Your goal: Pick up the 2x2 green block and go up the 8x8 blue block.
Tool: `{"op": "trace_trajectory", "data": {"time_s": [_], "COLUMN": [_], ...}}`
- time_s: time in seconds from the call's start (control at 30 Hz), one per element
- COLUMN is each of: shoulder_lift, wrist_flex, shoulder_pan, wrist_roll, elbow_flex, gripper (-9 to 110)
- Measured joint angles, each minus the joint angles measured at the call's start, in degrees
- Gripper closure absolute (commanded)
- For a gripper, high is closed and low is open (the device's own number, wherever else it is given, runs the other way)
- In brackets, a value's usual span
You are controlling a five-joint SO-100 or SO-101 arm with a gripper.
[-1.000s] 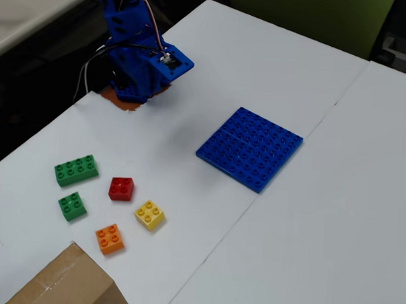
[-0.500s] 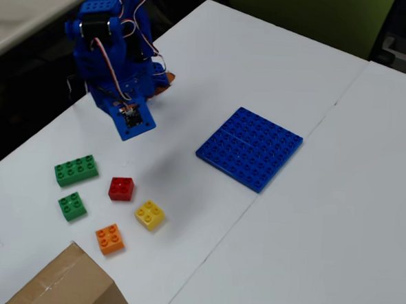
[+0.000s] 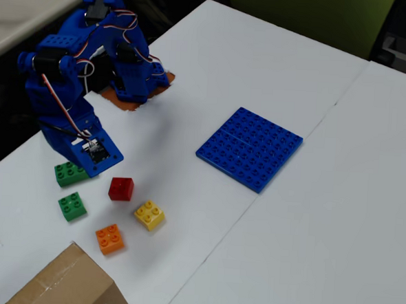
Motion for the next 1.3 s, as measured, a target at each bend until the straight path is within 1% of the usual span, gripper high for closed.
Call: {"op": "trace_trajectory", "data": {"time_s": [0.1, 0.27, 0.4, 0.8, 1.3], "shoulder_lift": [-5.9, -11.2, -15.4, -23.4, -26.5], "wrist_flex": [-0.2, -3.8, -3.9, -7.5, -9.2], "shoulder_pan": [2.1, 4.9, 5.8, 5.8, 5.9], "wrist_roll": [-4.2, -7.9, -6.1, -4.6, -4.7], "elbow_flex": [-7.1, -10.8, -15.5, -18.4, -20.7], "gripper": [81, 77, 76, 76, 76]}}
